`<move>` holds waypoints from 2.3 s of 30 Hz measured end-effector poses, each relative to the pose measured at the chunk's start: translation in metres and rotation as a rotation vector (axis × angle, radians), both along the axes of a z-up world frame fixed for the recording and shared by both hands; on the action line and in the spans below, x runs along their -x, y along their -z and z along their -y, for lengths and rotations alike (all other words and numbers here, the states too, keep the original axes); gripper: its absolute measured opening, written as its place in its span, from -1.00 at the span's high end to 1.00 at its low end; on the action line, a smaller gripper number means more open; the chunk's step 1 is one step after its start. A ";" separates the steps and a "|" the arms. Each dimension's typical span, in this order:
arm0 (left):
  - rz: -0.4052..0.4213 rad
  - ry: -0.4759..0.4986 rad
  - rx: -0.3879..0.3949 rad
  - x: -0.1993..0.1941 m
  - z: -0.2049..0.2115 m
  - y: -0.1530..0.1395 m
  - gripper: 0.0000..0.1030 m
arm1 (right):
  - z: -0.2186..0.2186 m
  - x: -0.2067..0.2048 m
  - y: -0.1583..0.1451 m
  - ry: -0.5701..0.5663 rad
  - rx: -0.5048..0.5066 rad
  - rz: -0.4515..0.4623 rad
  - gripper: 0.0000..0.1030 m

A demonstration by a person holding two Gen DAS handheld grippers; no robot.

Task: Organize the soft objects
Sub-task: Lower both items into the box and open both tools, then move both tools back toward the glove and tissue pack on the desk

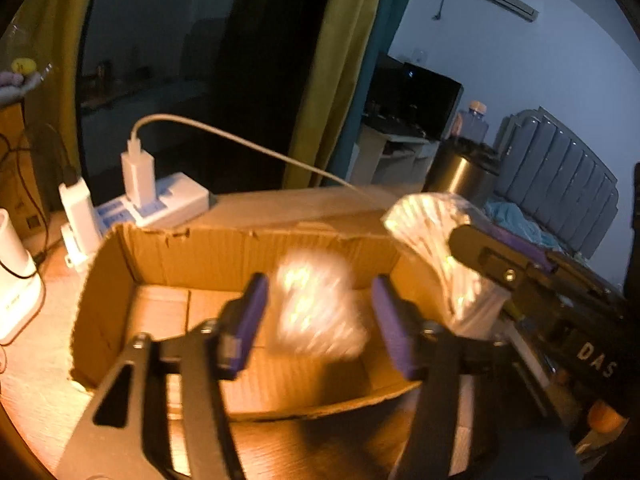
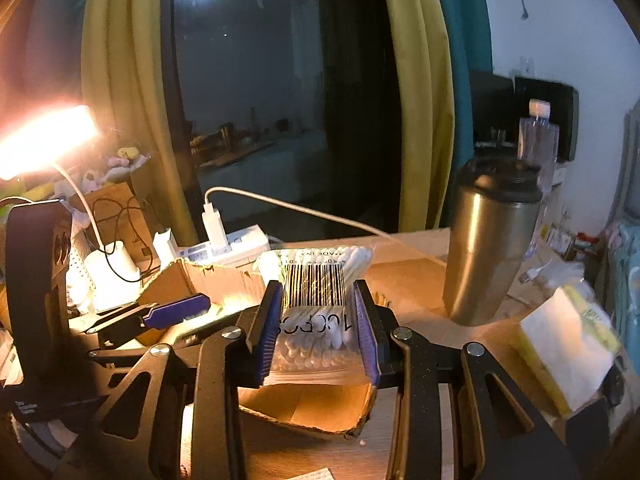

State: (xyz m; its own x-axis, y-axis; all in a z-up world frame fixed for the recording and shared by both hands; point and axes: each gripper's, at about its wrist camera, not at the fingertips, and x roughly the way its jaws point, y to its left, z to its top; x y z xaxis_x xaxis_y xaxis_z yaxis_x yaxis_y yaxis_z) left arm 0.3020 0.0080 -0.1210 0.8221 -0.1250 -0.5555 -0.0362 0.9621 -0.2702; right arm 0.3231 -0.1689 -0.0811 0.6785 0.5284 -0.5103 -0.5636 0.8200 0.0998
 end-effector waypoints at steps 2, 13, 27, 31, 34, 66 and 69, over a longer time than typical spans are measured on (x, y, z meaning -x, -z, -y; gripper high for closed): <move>-0.008 -0.006 -0.011 0.000 0.001 0.002 -0.37 | 0.001 -0.007 0.004 0.000 -0.013 -0.031 0.10; 0.004 -0.031 -0.008 0.019 -0.011 -0.009 -0.38 | 0.007 0.000 -0.006 0.022 -0.033 -0.015 -0.16; 0.095 -0.054 -0.031 0.065 -0.018 -0.045 -0.39 | 0.007 0.044 -0.035 0.010 -0.029 0.054 -0.16; 0.120 -0.059 -0.035 0.080 -0.023 -0.052 -0.40 | 0.010 0.057 -0.041 0.013 -0.021 0.070 -0.16; 0.134 -0.064 -0.032 0.091 -0.026 -0.056 -0.40 | 0.011 0.067 -0.044 0.016 -0.011 0.078 -0.16; 0.110 -0.136 -0.016 0.210 -0.073 -0.026 -0.43 | -0.026 0.166 -0.004 -0.061 0.095 0.022 -0.16; 0.104 -0.141 -0.012 0.217 -0.077 -0.020 -0.43 | -0.033 0.172 0.004 -0.076 0.104 0.007 -0.16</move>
